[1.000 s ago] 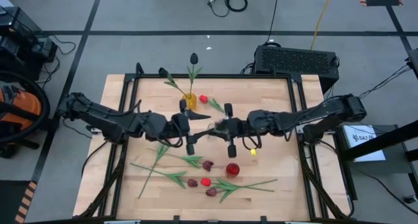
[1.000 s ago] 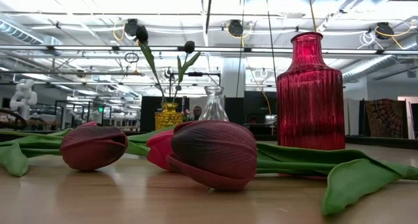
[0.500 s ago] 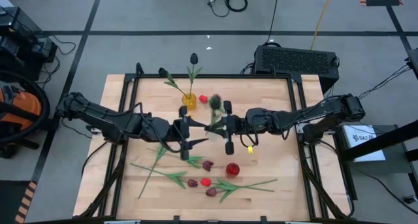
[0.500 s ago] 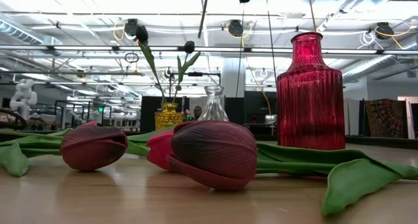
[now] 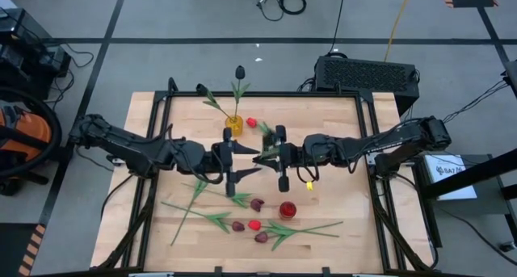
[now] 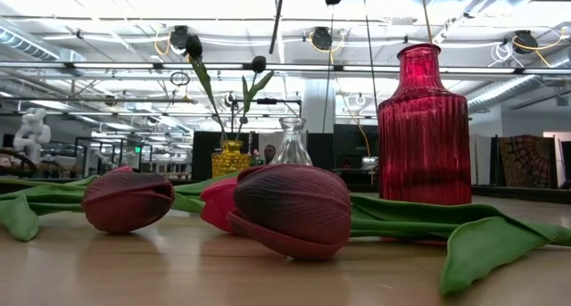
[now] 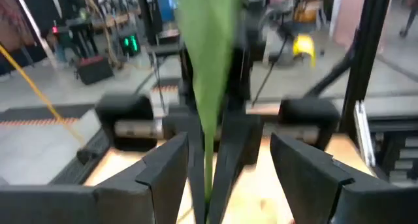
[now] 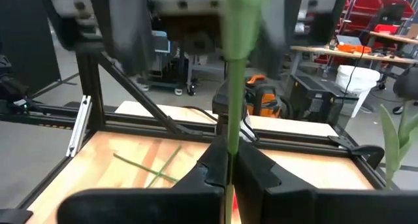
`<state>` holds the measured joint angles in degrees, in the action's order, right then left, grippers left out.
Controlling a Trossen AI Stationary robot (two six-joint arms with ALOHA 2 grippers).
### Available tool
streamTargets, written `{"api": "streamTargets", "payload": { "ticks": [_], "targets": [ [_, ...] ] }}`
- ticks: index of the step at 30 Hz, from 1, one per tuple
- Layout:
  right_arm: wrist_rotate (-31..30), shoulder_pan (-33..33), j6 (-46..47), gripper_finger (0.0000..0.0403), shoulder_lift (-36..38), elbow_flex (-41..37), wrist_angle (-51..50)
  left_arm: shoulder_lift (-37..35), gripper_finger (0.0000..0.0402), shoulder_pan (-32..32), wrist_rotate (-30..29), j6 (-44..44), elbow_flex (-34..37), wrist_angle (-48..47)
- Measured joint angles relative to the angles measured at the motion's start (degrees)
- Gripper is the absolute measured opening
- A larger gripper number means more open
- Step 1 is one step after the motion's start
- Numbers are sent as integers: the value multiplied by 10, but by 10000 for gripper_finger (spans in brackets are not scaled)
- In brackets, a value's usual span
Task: Sort flowers into vase by color
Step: Put the black tulip into the yellow vase
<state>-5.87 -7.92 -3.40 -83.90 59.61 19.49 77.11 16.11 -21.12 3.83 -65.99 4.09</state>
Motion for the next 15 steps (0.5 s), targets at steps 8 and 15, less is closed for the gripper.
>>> {"api": "streamTargets", "payload": {
  "ticks": [8, 15],
  "targets": [
    [2, 0, 8, 6, 0, 0, -2, 30, 221, -9, -3, 41, 1, 57],
    [2, 0, 8, 6, 0, 0, -4, 26, 221, -8, -4, 44, 1, 60]
  ]
}}
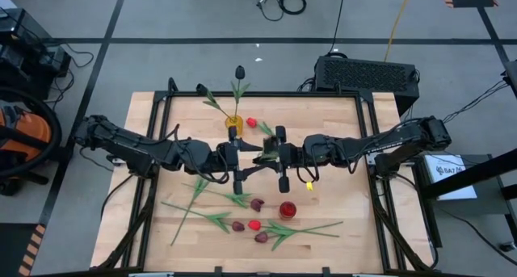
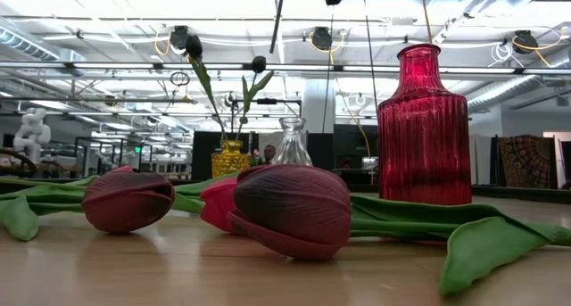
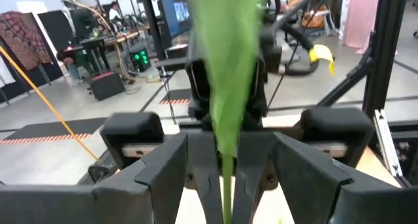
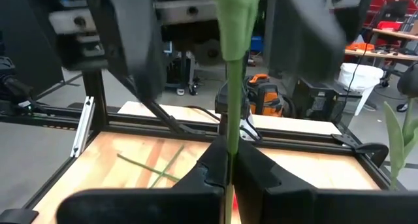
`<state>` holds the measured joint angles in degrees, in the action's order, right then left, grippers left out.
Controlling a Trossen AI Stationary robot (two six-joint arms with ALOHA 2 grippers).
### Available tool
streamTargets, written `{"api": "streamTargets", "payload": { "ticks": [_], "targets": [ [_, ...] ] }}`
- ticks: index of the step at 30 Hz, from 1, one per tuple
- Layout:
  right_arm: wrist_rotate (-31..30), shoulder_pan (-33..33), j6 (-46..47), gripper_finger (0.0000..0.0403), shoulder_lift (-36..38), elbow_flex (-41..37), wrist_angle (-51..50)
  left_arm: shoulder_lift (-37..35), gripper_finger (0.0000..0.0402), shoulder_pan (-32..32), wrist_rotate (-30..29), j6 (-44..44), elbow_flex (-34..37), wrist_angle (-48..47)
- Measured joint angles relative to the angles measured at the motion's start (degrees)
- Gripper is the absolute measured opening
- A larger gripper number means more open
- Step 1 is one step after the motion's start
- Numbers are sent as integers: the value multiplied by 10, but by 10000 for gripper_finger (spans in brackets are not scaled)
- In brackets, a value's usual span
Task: Sort flowers into vase by color
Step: Put the black tulip into the yellow vase
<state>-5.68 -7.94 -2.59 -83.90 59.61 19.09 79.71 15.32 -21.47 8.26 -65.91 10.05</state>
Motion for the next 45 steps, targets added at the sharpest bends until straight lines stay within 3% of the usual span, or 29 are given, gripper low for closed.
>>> {"api": "streamTargets", "payload": {
  "ticks": [7, 15, 22, 30, 36, 38, 45],
  "targets": [
    [0, 0, 0, 6, 0, 0, -7, 0, 194, 1, 0, 0, 0, -1],
    [-3, 0, 3, 9, 0, 0, -6, 0, 95, 1, 1, 0, 0, -15],
    [-4, 0, 24, 80, 6, 0, -43, -2, 12, 1, 19, 22, 0, -15],
    [-4, 0, 38, 167, 72, 0, -162, -44, 19, 13, 10, 42, 0, -56],
    [-5, -2, 69, 195, 128, 0, -265, -58, 16, 18, -100, 52, 2, -130],
    [-5, -2, 77, 197, 144, 0, -300, -66, 16, 14, -117, 58, 25, -110],
    [-5, -5, 82, 190, 170, 0, -345, -120, 15, -48, -114, 108, 169, 92]
  ]
}}
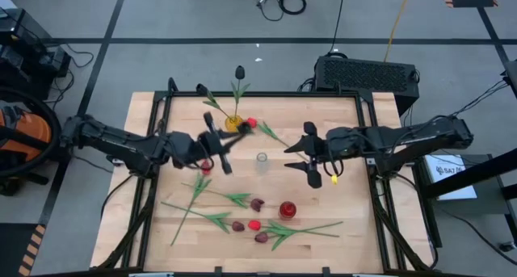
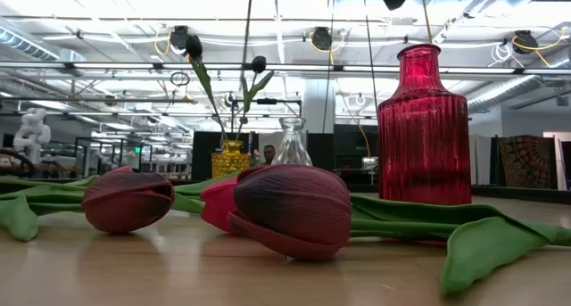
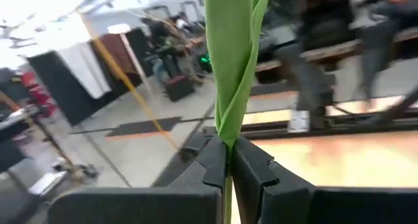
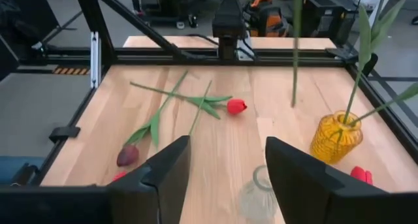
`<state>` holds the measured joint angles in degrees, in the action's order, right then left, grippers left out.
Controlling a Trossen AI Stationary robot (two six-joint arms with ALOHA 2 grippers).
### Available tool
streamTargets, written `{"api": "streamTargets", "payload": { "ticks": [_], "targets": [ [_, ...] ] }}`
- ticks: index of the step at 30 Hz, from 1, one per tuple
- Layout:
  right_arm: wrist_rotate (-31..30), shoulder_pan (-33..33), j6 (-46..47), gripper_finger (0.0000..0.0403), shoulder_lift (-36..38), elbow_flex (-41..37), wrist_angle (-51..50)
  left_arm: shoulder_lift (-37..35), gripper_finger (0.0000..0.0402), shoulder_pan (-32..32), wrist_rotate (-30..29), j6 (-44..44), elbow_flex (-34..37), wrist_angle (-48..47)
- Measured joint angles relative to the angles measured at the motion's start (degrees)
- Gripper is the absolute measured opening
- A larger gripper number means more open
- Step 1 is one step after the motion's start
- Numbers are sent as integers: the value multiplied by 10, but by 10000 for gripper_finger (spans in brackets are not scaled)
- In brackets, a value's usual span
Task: Sort flowers into vase by color
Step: Put the black tulip into the yellow vase
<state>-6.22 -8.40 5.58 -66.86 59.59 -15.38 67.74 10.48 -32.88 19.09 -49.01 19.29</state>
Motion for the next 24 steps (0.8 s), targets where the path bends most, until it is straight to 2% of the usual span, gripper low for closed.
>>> {"api": "streamTargets", "payload": {
  "ticks": [5, 9, 14, 24],
  "targets": [
    [0, 0, -7, 185, 1, 0, 0, -33, 15, -70, 66, 23, 88, 98],
    [0, 2, -18, 182, 1, 0, 2, -37, 15, -119, 112, 31, 124, 148],
    [-1, 2, -23, 182, 1, 0, 2, -32, 15, -165, 121, 38, 132, 134],
    [-3, 2, -33, 182, 1, 0, 5, -4, 16, -201, 147, 37, 132, 133]
  ]
}}
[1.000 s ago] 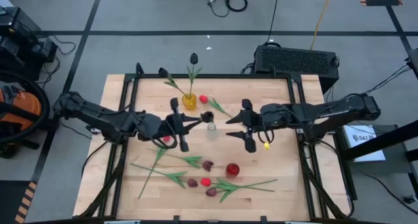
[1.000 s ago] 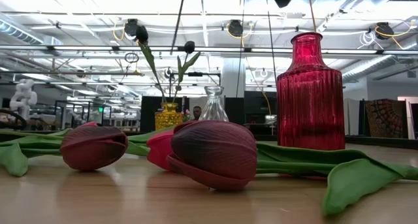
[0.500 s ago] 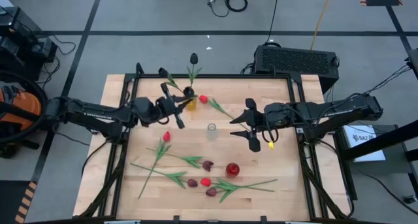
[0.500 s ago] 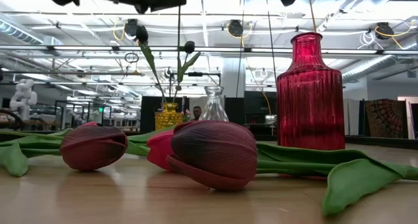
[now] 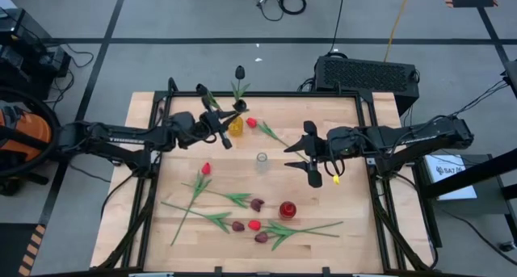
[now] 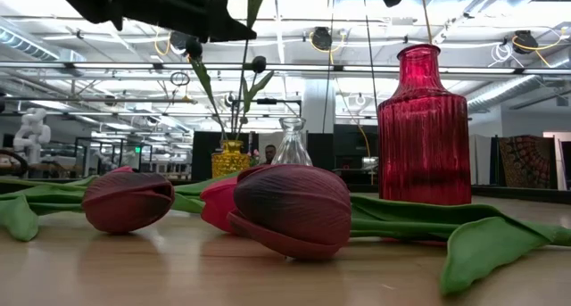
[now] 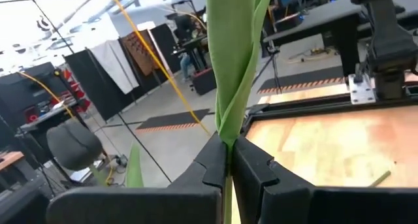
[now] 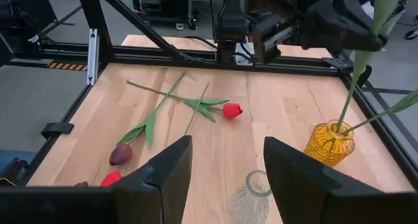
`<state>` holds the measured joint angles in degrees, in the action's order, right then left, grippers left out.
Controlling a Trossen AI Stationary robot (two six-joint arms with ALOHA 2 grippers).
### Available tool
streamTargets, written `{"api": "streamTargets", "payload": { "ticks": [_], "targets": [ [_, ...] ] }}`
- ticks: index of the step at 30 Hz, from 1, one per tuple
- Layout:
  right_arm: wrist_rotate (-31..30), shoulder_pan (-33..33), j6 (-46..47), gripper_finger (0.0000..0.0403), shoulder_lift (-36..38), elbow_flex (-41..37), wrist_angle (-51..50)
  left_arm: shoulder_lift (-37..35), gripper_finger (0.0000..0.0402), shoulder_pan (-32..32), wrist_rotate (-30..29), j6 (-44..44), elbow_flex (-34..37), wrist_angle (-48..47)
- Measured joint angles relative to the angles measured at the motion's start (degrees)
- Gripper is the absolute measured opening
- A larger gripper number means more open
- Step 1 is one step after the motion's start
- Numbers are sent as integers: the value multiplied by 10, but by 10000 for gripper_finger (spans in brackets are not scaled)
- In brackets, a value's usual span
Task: Sort flowers into vase by color
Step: Put the black tulip into the yellow vase
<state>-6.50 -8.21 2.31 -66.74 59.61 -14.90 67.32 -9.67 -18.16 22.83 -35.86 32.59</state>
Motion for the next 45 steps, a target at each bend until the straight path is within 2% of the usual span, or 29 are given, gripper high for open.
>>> {"api": "streamTargets", "payload": {
  "ticks": [10, 19, 24, 45],
  "targets": [
    [0, 0, -1, 183, 0, 0, 0, 35, 16, -24, 1, 0, 0, 8],
    [0, 0, -2, 183, 0, 0, 0, 38, 16, -32, 16, 2, 0, 8],
    [0, 0, -1, 183, 0, 0, 0, 38, 16, -33, 60, 6, 0, 0],
    [1, 0, 0, 183, 0, 0, 0, 38, 16, -47, 59, 15, 0, -21]
  ]
}}
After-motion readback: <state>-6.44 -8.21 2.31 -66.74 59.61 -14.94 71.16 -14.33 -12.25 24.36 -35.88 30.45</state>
